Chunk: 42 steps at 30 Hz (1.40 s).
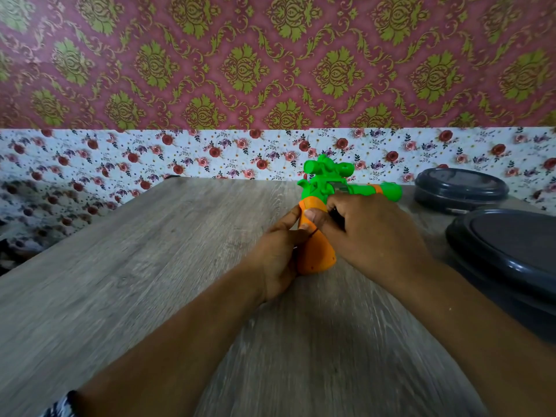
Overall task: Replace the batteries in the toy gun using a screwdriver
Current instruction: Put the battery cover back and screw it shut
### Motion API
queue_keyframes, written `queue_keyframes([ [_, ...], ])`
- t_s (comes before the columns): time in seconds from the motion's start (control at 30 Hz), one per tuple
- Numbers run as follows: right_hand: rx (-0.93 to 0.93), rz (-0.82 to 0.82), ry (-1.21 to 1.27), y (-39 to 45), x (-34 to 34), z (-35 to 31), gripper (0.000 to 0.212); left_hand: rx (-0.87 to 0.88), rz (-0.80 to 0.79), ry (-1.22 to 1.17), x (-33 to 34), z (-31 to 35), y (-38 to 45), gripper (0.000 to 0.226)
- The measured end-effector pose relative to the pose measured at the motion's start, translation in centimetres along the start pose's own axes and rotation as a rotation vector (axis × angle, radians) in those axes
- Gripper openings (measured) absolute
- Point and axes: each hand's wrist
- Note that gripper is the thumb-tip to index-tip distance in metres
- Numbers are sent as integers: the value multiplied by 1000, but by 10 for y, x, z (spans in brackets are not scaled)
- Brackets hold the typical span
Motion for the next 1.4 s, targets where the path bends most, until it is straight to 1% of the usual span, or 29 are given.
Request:
queue_keyframes([
  [0.1, -57, -44, 31, 1, 1, 4, 25, -4, -6, -34, -1, 1, 0, 50],
  [0.2, -93, -157, 225, 5, 3, 6, 11, -13, -8, -14, -2, 0, 2, 50],
  [0.27, -121, -152, 279, 7, 3, 6, 4, -15, -1, -4, -4, -1, 4, 50],
  [0.33, -141, -120, 250, 7, 3, 7, 8, -6, 7, -3, -5, -2, 5, 49],
  [0.47, -157, -61, 81, 6, 1, 5, 8, 9, 4, -41, -7, -3, 6, 51],
  [0.57, -137, -32, 55, 6, 0, 1, 11, 21, -28, -21, -8, -5, 7, 51],
  [0.67, -72, -1, 4, 7, -4, 5, 24, 19, -50, -26, -7, -4, 5, 49],
  [0.73, -20, -23, -133, 7, -6, 11, 36, 12, -37, -43, -5, -2, 3, 47],
  [0.8, 5, -36, -232, 7, -6, 14, 42, 4, -22, -45, -4, -1, 3, 48],
  [0.87, -4, -49, -233, 6, -6, 14, 44, -9, -11, -46, -4, 0, 3, 50],
  [0.93, -44, -81, -177, 5, -8, 13, 38, -25, -5, -55, -5, 1, 3, 51],
  [1.03, -92, -162, -34, 6, -10, 11, 14, -11, -45, -53, -4, 1, 2, 50],
  [1.13, -100, -173, -11, 7, -9, 10, 7, 0, -39, -55, -2, 1, 1, 49],
  [1.2, -92, -139, -43, 6, -9, 8, 13, 5, -35, -49, -2, 2, 0, 47],
  [1.33, -98, -102, -244, 4, -9, 0, 43, -9, -36, -67, -4, 1, 1, 50],
  [1.4, -90, -94, -260, 1, -7, -5, 47, -16, -48, -59, -4, 1, 2, 51],
])
Point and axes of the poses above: each hand's wrist, its own y-axis towards the middle knuckle, its own x-axis out of the palm, z = x × y, and after that the axes turned 6 degrees about x, right-handed
